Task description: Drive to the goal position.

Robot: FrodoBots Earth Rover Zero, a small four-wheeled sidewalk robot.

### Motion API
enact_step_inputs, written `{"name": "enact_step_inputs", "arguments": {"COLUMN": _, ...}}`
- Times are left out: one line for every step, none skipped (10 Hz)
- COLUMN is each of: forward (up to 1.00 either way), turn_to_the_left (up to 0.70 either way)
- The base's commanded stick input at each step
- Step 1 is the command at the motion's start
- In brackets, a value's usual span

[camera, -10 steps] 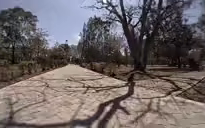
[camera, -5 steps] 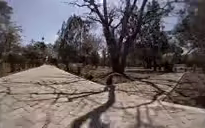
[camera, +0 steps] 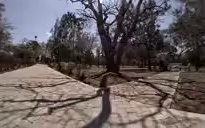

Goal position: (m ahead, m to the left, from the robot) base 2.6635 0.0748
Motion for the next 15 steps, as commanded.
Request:
{"name": "enact_step_inputs", "arguments": {"forward": 0.85, "turn_to_the_left": -0.19}}
{"name": "enact_step_inputs", "arguments": {"forward": 0.85, "turn_to_the_left": -0.27}}
{"name": "enact_step_inputs", "arguments": {"forward": 0.85, "turn_to_the_left": -0.3}}
{"name": "enact_step_inputs", "arguments": {"forward": 0.85, "turn_to_the_left": -0.3}}
{"name": "enact_step_inputs", "arguments": {"forward": 0.85, "turn_to_the_left": -0.3}}
{"name": "enact_step_inputs", "arguments": {"forward": 0.85, "turn_to_the_left": -0.3}}
{"name": "enact_step_inputs", "arguments": {"forward": 0.85, "turn_to_the_left": -0.3}}
{"name": "enact_step_inputs", "arguments": {"forward": 0.85, "turn_to_the_left": -0.3}}
{"name": "enact_step_inputs", "arguments": {"forward": 0.85, "turn_to_the_left": -0.3}}
{"name": "enact_step_inputs", "arguments": {"forward": 0.85, "turn_to_the_left": -0.3}}
{"name": "enact_step_inputs", "arguments": {"forward": 0.85, "turn_to_the_left": -0.3}}
{"name": "enact_step_inputs", "arguments": {"forward": 0.85, "turn_to_the_left": -0.3}}
{"name": "enact_step_inputs", "arguments": {"forward": 0.85, "turn_to_the_left": -0.3}}
{"name": "enact_step_inputs", "arguments": {"forward": 0.85, "turn_to_the_left": -0.3}}
{"name": "enact_step_inputs", "arguments": {"forward": 0.85, "turn_to_the_left": -0.3}}
